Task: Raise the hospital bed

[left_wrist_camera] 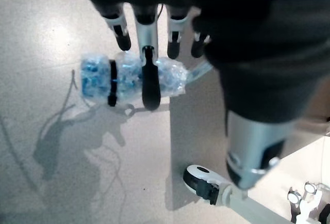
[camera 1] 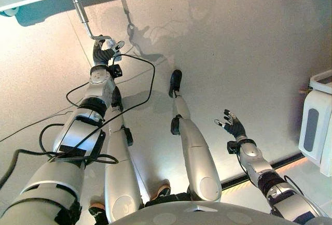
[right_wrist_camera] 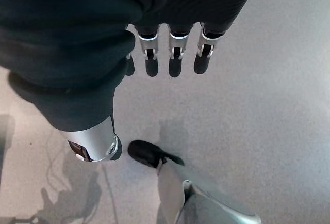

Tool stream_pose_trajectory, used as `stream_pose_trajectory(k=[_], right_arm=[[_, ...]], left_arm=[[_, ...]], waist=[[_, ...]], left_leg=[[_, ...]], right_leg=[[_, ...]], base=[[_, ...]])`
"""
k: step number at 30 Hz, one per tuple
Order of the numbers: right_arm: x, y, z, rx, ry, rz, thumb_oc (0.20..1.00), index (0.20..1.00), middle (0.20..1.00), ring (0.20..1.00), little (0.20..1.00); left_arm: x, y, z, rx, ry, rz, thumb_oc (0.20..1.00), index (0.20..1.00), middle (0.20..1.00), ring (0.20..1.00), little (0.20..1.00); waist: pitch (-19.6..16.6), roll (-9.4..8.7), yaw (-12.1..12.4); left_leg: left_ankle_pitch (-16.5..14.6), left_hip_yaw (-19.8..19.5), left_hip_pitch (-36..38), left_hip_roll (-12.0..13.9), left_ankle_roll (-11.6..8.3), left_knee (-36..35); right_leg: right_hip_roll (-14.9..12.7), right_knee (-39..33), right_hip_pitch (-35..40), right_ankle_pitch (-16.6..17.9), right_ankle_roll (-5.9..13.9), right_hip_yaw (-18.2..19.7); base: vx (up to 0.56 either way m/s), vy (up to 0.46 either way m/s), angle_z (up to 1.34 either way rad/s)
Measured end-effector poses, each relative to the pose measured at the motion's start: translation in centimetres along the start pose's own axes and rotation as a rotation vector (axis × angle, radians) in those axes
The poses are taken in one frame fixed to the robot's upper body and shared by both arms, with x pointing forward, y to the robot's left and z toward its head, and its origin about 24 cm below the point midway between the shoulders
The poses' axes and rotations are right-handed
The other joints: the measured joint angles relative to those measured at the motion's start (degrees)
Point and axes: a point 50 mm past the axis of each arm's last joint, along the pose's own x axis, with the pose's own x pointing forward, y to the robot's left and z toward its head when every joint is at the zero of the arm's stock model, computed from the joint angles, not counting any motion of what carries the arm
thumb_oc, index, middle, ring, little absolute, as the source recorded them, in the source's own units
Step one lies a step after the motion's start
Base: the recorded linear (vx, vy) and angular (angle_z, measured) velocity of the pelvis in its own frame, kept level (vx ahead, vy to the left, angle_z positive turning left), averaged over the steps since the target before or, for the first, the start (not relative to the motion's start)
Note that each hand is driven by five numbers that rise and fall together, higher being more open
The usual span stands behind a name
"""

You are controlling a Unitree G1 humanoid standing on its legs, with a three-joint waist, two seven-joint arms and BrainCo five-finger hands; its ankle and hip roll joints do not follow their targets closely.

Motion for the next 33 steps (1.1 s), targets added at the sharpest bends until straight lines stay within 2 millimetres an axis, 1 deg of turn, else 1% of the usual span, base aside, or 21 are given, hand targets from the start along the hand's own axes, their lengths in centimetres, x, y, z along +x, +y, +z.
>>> stream_pose_trajectory(k=[3, 5, 7, 11, 12, 14, 15, 16, 17, 20, 21, 23, 24, 25, 26, 27, 29, 30, 33], right_arm=[[0.0, 0.0, -0.1, -0.007, 0.005, -0.001, 1.000, 1.000, 1.000, 1.000, 1.000], [-0.1, -0.1, -0.4, -0.009, 0.015, -0.004, 1.000, 1.000, 1.000, 1.000, 1.000], [-0.2, -0.2, -0.8, -0.013, 0.034, -0.012, 1.000, 1.000, 1.000, 1.000, 1.000], [-0.2, -0.3, -1.0, -0.015, 0.043, -0.015, 1.000, 1.000, 1.000, 1.000, 1.000], [-0.2, -0.3, -1.2, -0.015, 0.056, -0.021, 1.000, 1.000, 1.000, 1.000, 1.000], [-0.2, -0.3, -1.5, -0.017, 0.067, -0.025, 1.000, 1.000, 1.000, 1.000, 1.000], [-0.5, -0.4, -1.9, -0.018, 0.079, -0.031, 1.000, 1.000, 1.000, 1.000, 1.000], [-0.5, -0.5, -2.0, -0.019, 0.084, -0.033, 1.000, 1.000, 1.000, 1.000, 1.000], [-0.5, -0.4, -1.9, -0.018, 0.077, -0.031, 1.000, 1.000, 1.000, 1.000, 1.000], [-0.4, -0.2, -1.2, -0.010, 0.046, -0.023, 1.000, 1.000, 1.000, 1.000, 1.000], [-0.3, 0.0, -0.7, -0.008, 0.021, -0.016, 1.000, 1.000, 1.000, 1.000, 1.000], [-0.3, -0.1, -0.3, -0.021, 0.002, -0.012, 1.000, 1.000, 1.000, 1.000, 1.000], [-0.3, 0.0, -0.3, -0.022, 0.002, -0.011, 1.000, 1.000, 1.000, 1.000, 1.000], [-0.5, -0.1, -0.2, -0.022, -0.013, -0.008, 1.000, 1.000, 1.000, 1.000, 1.000], [-0.7, -0.3, -0.3, -0.026, -0.011, -0.011, 1.000, 1.000, 1.000, 1.000, 1.000], [-0.8, -0.6, -0.6, -0.033, -0.004, -0.018, 1.000, 1.000, 1.000, 1.000, 1.000], [-1.0, -0.9, -0.7, -0.039, 0.001, -0.025, 1.000, 1.000, 1.000, 1.000, 1.000], [-1.0, -1.1, -0.7, -0.044, 0.002, -0.028, 1.000, 1.000, 1.000, 1.000, 1.000], [-1.3, -1.8, -0.7, -0.038, -0.004, -0.046, 1.000, 1.000, 1.000, 1.000, 1.000]], left_arm=[[-0.2, 0.4, -0.7, 0.038, 0.014, 0.002, 1.000, 1.000, 1.000, 1.000, 1.000], [-0.5, 0.6, -1.6, 0.047, 0.035, 0.006, 1.000, 1.000, 1.000, 1.000, 1.000], [-0.9, 0.6, -2.4, 0.039, 0.057, 0.008, 1.000, 1.000, 1.000, 1.000, 1.000], [-1.4, 1.0, -3.6, 0.025, 0.090, 0.018, 1.000, 1.000, 1.000, 1.000, 1.000], [-1.7, 1.2, -4.3, 0.014, 0.106, 0.022, 1.000, 1.000, 1.000, 1.000, 1.000], [-2.5, 1.4, -5.6, 0.015, 0.135, 0.014, 1.000, 1.000, 1.000, 1.000, 1.000], [-3.4, 1.3, -7.3, 0.014, 0.182, -0.001, 1.000, 1.000, 1.000, 1.000, 1.000], [-3.8, 1.2, -8.0, 0.012, 0.203, -0.006, 1.000, 1.000, 1.000, 1.000, 1.000], [-4.8, 1.1, -9.0, 0.005, 0.214, -0.033, 1.000, 1.000, 1.000, 1.000, 1.000], [-6.6, 0.8, -10.5, -0.004, 0.235, -0.083, 1.000, 1.000, 1.000, 1.000, 1.000], [-7.5, 0.6, -10.8, -0.015, 0.229, -0.113, 1.000, 1.000, 1.000, 1.000, 1.000], [-8.1, 0.6, -10.9, -0.027, 0.216, -0.134, 1.000, 1.000, 1.000, 1.000, 1.000], [-8.1, 0.7, -10.9, -0.031, 0.215, -0.132, 1.000, 1.000, 1.000, 1.000, 1.000], [-8.5, 0.6, -10.2, -0.064, 0.182, -0.152, 1.000, 1.000, 1.000, 1.000, 1.000], [-8.6, 0.7, -10.0, -0.070, 0.170, -0.158, 1.000, 1.000, 1.000, 1.000, 1.000], [-8.7, 0.9, -9.8, -0.078, 0.159, -0.163, 1.000, 1.000, 1.000, 1.000, 1.000], [-8.8, 1.4, -9.8, -0.084, 0.158, -0.152, 1.000, 1.000, 1.000, 1.000, 1.000], [-8.8, 2.1, -9.7, -0.075, 0.153, -0.144, 1.000, 1.000, 1.000, 1.000, 1.000], [-9.2, 2.4, -9.4, -0.084, 0.140, -0.150, 1.000, 1.000, 1.000, 1.000, 1.000]], waist=[[-0.40, -0.32, 0.03], [-1.61, -0.39, 0.18], [-2.51, -0.44, 0.26], [-2.87, -0.36, 0.42], [-3.04, -0.33, 0.42], [-3.10, -0.27, 0.78], [-4.09, -0.04, 1.28], [-4.36, 0.10, 1.53], [-4.50, 0.36, 2.10], [-4.48, 0.59, 3.11], [-4.30, 0.86, 3.39], [-3.80, 1.62, 3.87], [-3.53, 2.02, 5.02], [-2.92, 2.90, 4.89], [-2.61, 3.36, 5.10], [-2.12, 4.09, 5.39], [-1.64, 4.85, 5.40], [-1.37, 5.06, 5.49], [-0.87, 5.09, 5.13]], left_leg=[[0.00, 0.23, 0.61, 0.00, 0.00, -0.09], [0.00, 0.30, 0.66, -0.02, 0.00, -0.16], [0.00, 0.32, 1.15, -0.02, 0.00, -0.20], [-0.01, 0.33, 2.98, -0.08, 0.01, -0.64], [0.05, 0.42, 4.08, -0.09, 0.02, -1.42], [0.11, 0.41, 5.85, -0.18, -0.01, -2.12], [0.18, 0.41, 6.48, -0.29, 0.02, -2.76], [0.22, 0.40, 6.53, -0.32, 0.05, -2.92], [0.55, 0.37, 6.86, -0.44, 0.01, -3.53], [1.17, 0.26, 6.95, -0.46, 0.03, -4.45], [1.39, -0.01, 6.89, -0.48, 0.00, -4.70], [1.74, -0.38, 6.88, -0.55, 0.07, -5.01], [1.84, -0.52, 6.87, -0.56, 0.07, -5.10], [2.07, -1.08, 6.72, -0.55, 0.05, -5.46], [2.19, -1.18, 6.72, -0.55, -0.01, -5.59], [2.23, -1.25, 6.69, -0.54, 0.00, -5.74], [2.34, -1.30, 6.72, -0.54, 0.09, -6.20], [2.40, -1.34, 6.73, -0.54, 0.11, -6.37], [2.41, -1.34, 6.73, -0.52, 0.11, -6.50]], right_leg=[[0.00, 0.00, 0.41, 0.00, 0.00, 0.11], [0.00, 0.00, 0.41, 0.00, 0.00, 0.20], [0.00, 0.00, 0.83, -0.02, 0.02, 0.24], [-0.03, -0.03, 2.41, -0.10, 0.08, 0.26], [0.01, -0.03, 3.10, -0.15, 0.13, 0.29], [0.00, -0.05, 4.37, -0.29, 0.24, 0.50], [-0.03, -0.06, 4.51, -0.37, 0.30, 0.56], [-0.05, -0.07, 4.50, -0.56, 0.52, 0.57], [-0.13, -0.07, 4.49, -0.77, 0.73, 0.58], [-0.11, -0.08, 4.26, -0.76, 0.72, 0.54], [-0.14, -0.09, 4.26, -0.77, 0.72, 0.37], [-0.23, -0.09, 4.33, -0.76, 0.72, 0.04], [-0.26, -0.08, 4.39, -0.78, 0.74, -0.11], [-0.25, -0.10, 4.37, -0.95, 0.94, -0.43], [-0.25, -0.10, 4.38, -0.95, 0.94, -0.53], [-0.26, -0.10, 4.38, -0.95, 0.94, -0.66], [-0.26, -0.10, 4.27, -0.97, 0.97, -0.81], [-0.26, -0.11, 4.26, -0.99, 0.98, -0.88], [-0.25, -0.11, 4.19, -1.00, 0.99, -0.90]], base=[[0.00, 0.001, -0.01], [0.00, 0.000, 0.00], [0.00, 0.000, 0.00], [0.01, 0.004, -0.01], [0.02, 0.007, -0.04], [0.02, 0.008, -0.06], [0.01, 0.017, -0.05], [0.01, 0.019, -0.04], [0.00, 0.000, 0.00], [0.00, -0.001, 0.02], [0.00, 0.005, 0.07], [0.02, 0.014, 0.07], [0.03, 0.017, 0.10], [0.01, 0.006, 0.09], [0.02, 0.004, 0.10], [0.01, -0.001, 0.04], [0.00, 0.000, 0.00], [0.00, 0.000, 0.00], [0.00, 0.000, 0.00]])
